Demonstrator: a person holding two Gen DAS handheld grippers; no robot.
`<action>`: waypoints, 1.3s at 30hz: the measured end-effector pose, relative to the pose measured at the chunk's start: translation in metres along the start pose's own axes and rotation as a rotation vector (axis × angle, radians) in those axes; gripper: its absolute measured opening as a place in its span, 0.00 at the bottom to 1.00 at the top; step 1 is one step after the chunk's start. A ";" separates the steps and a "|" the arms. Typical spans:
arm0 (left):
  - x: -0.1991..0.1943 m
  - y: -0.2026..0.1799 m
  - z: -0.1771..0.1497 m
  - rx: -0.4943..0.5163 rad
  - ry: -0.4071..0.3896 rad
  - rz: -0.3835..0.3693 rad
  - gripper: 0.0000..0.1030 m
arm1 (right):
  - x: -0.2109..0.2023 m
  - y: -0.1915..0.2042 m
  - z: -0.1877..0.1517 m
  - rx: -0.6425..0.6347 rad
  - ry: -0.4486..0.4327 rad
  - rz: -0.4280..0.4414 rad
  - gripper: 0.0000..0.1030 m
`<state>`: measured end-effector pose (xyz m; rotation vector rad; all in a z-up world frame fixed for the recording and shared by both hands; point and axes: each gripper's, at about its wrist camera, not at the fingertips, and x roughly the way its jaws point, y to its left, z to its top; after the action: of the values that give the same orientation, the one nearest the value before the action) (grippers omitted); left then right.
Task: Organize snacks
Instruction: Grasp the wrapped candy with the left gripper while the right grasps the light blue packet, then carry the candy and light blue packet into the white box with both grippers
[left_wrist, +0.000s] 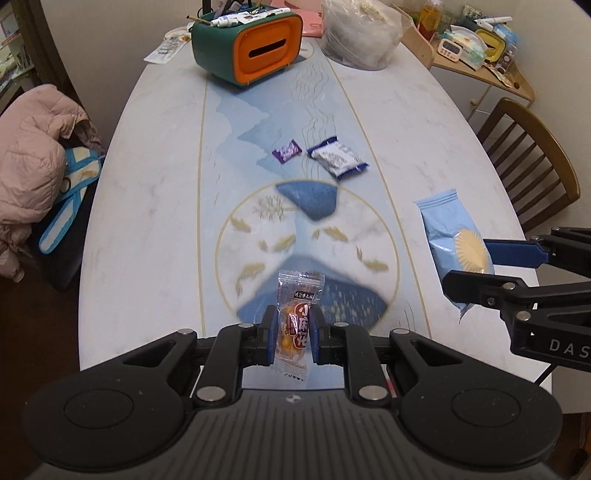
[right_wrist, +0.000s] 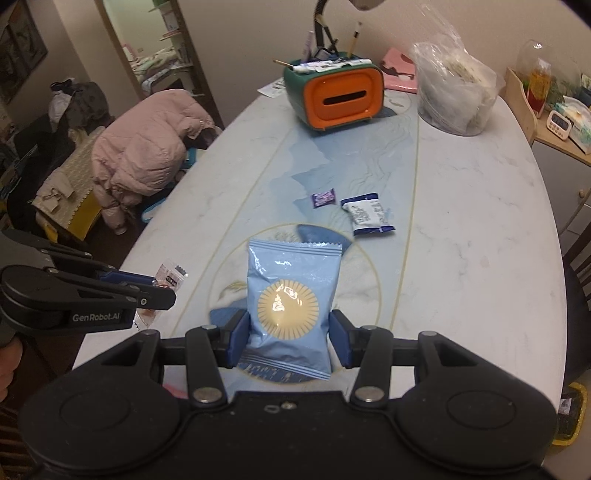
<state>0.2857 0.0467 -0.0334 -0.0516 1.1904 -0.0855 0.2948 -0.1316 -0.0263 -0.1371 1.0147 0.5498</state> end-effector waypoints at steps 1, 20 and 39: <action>-0.004 0.000 -0.006 -0.002 0.003 -0.005 0.16 | -0.004 0.003 -0.004 -0.004 -0.002 0.003 0.45; -0.032 -0.010 -0.111 0.004 0.059 -0.057 0.16 | -0.028 0.045 -0.092 -0.004 0.060 0.020 0.45; 0.010 -0.016 -0.183 -0.019 0.159 -0.060 0.17 | 0.006 0.066 -0.178 0.035 0.189 0.024 0.45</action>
<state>0.1187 0.0305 -0.1088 -0.0983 1.3492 -0.1328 0.1279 -0.1363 -0.1172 -0.1475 1.2106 0.5483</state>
